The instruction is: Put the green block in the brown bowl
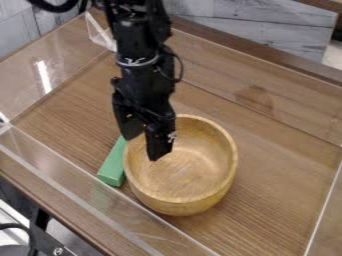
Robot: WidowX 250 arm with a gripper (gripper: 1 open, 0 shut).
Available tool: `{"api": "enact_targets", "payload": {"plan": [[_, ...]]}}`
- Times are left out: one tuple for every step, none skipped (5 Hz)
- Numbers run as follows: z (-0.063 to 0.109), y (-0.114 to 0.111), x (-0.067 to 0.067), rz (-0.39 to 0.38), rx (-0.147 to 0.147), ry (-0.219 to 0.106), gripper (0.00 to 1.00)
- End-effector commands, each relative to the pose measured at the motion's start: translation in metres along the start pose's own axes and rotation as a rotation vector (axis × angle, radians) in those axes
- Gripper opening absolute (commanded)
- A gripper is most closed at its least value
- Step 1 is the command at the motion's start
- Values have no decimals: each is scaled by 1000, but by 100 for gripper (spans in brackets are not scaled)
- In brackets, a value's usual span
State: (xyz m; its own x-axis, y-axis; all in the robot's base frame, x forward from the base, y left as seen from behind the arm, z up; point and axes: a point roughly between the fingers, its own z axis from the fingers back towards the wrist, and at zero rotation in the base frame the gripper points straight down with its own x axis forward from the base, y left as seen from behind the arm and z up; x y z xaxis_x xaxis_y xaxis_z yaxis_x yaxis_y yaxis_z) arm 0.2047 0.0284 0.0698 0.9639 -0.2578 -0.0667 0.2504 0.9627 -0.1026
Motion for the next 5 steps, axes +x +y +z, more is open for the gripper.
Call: {"api": "enact_targets", "payload": {"plan": [[2, 10, -1, -3, 31, -47, 100], [-7, 15, -2, -1, 34, -53, 100], [-15, 19, -2, 0, 37, -58, 100], [-22, 19, -1, -1, 35, -59, 100], [-24, 18, -3, 5, 25, -52, 0]]}}
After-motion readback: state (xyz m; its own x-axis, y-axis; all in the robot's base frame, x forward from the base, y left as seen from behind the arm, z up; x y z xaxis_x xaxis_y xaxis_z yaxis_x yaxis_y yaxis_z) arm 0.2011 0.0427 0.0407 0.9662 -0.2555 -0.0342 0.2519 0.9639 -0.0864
